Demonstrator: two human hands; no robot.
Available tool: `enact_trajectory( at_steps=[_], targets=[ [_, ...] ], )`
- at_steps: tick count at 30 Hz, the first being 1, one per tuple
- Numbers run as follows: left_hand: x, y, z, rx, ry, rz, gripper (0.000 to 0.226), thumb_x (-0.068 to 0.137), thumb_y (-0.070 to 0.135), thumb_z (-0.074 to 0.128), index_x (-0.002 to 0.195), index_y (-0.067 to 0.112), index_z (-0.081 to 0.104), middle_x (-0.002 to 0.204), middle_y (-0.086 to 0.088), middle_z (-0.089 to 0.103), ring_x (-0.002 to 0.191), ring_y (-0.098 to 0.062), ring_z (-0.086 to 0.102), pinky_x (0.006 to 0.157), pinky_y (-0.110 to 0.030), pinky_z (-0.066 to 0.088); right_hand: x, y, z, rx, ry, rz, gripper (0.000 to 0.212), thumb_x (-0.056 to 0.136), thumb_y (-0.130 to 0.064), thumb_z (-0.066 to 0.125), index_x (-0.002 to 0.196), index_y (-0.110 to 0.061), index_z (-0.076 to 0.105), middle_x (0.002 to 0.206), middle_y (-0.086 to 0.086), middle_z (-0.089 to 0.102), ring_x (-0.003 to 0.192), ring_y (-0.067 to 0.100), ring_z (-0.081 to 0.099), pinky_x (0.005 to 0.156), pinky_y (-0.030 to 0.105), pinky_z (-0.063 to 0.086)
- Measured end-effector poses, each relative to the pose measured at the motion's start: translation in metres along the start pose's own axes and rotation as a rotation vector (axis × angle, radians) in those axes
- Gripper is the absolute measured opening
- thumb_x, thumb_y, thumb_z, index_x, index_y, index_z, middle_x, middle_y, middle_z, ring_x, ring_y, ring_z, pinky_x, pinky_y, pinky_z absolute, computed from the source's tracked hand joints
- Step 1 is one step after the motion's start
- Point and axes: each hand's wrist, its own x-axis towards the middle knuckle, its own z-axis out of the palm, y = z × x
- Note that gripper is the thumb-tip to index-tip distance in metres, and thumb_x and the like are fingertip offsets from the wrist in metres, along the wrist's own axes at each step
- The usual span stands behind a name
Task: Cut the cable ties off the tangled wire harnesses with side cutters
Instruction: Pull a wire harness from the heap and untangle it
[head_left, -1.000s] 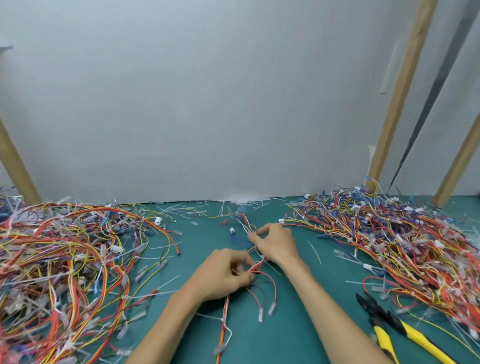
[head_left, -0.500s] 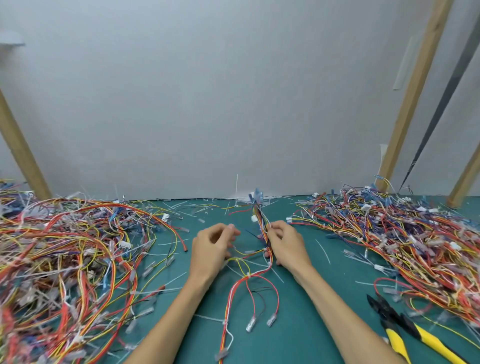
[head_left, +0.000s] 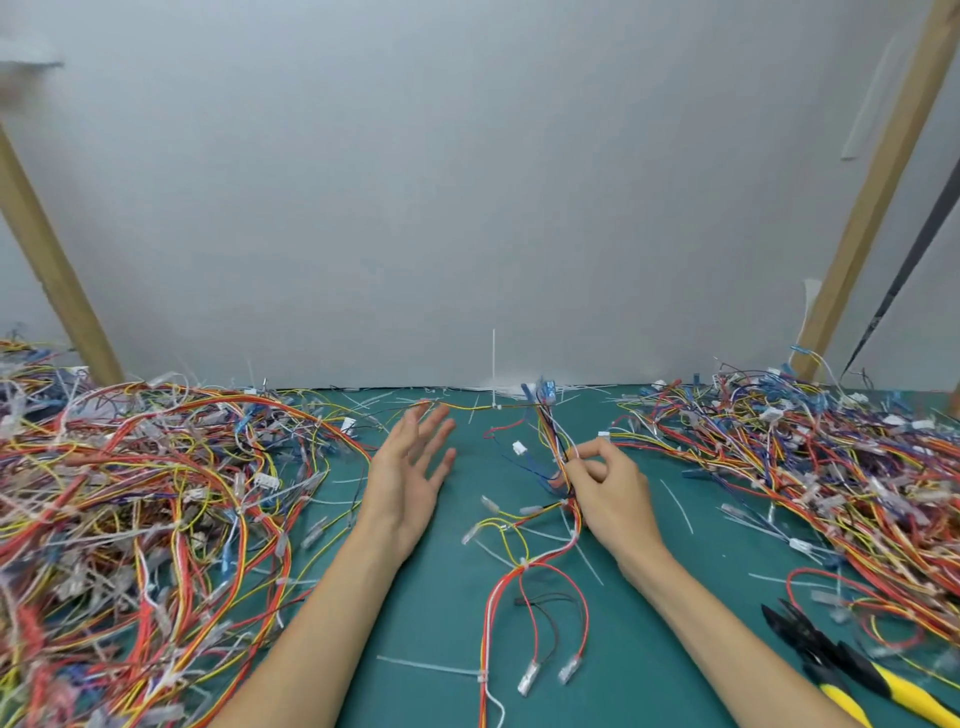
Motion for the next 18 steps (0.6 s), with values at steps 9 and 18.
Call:
enact_trajectory(
  at_steps=[9, 18],
  targets=[
    [0.002, 0.0, -0.003, -0.202, 0.041, -0.032, 0.018, 0.099, 0.017, 0.049, 0.082, 0.018, 0.056, 0.08, 0.002, 0.067, 0.079, -0.008, 0.072, 0.08, -0.025, 0.051, 0.007, -0.003, -0.012, 0.445, -0.022, 0.117, 0.033, 0.092, 0.003, 0.058, 0.116, -0.019, 0.055, 0.081, 0.003, 0.074, 0.068, 0.011, 0.071, 0.051, 0.017, 0.05],
    [0.0, -0.001, 0.002, -0.206, 0.054, -0.03, 0.022, 0.101, 0.013, 0.044, 0.083, 0.015, 0.056, 0.075, 0.0, 0.065, 0.07, -0.008, 0.07, 0.065, -0.02, 0.058, 0.016, -0.001, -0.03, 0.785, -0.151, 0.237, 0.031, 0.094, 0.009, 0.045, 0.113, -0.012, 0.058, 0.081, 0.002, 0.074, 0.078, 0.014, 0.073, 0.055, 0.018, 0.052]
  ],
)
